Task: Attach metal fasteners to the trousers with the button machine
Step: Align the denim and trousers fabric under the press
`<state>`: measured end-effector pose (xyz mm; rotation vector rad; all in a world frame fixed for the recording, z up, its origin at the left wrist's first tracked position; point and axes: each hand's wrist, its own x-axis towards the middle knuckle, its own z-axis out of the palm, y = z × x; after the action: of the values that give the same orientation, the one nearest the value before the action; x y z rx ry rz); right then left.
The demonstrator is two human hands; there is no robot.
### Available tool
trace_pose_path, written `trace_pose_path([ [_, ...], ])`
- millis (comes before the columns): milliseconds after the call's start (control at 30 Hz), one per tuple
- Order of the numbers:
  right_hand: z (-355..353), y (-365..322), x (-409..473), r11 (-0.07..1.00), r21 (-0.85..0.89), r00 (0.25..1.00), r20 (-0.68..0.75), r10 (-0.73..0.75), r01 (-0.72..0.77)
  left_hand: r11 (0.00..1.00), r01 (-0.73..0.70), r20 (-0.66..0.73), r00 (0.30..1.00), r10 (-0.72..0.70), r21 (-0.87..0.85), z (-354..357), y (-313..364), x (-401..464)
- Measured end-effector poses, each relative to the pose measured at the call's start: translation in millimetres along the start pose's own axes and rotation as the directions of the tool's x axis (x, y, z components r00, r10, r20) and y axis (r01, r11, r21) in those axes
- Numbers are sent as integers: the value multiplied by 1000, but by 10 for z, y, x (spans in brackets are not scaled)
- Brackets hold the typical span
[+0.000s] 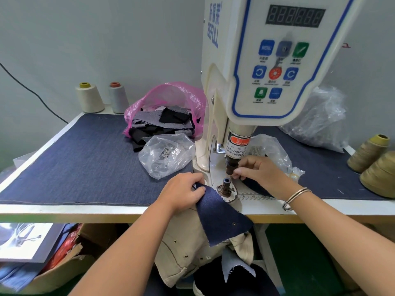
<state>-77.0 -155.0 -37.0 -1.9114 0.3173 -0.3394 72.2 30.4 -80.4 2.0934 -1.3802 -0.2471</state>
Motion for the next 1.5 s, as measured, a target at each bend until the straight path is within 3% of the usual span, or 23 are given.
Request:
trace_pose_path([
  [200, 79, 24, -141, 988, 155, 996, -82, 22, -9, 1000, 8, 15, 1000, -8, 2, -9, 18, 2],
  [600, 97, -75, -205, 993, 117, 999, -34, 7, -3, 1000, 4, 19, 1000, -4, -1, -2, -4, 13],
  [767, 81, -141, -176, 992, -112, 997, -29, -68, 64, 1000, 2, 20, 1000, -2, -17, 0, 1, 2],
  [900, 129, -212, -142, 926, -345, 987, 20, -159, 156, 1000, 4, 8, 1000, -4, -4, 14, -21, 17],
  [1300, 237, -123, -139, 984, -155, 991, -78, -104, 91, 1000, 17, 7, 1000, -17, -2, 28, -40, 28],
  [1500, 238, -96, -131, 973, -191, 984, -96, -149, 129, 1000, 19, -4, 1000, -19, -15, 34, -47, 30],
])
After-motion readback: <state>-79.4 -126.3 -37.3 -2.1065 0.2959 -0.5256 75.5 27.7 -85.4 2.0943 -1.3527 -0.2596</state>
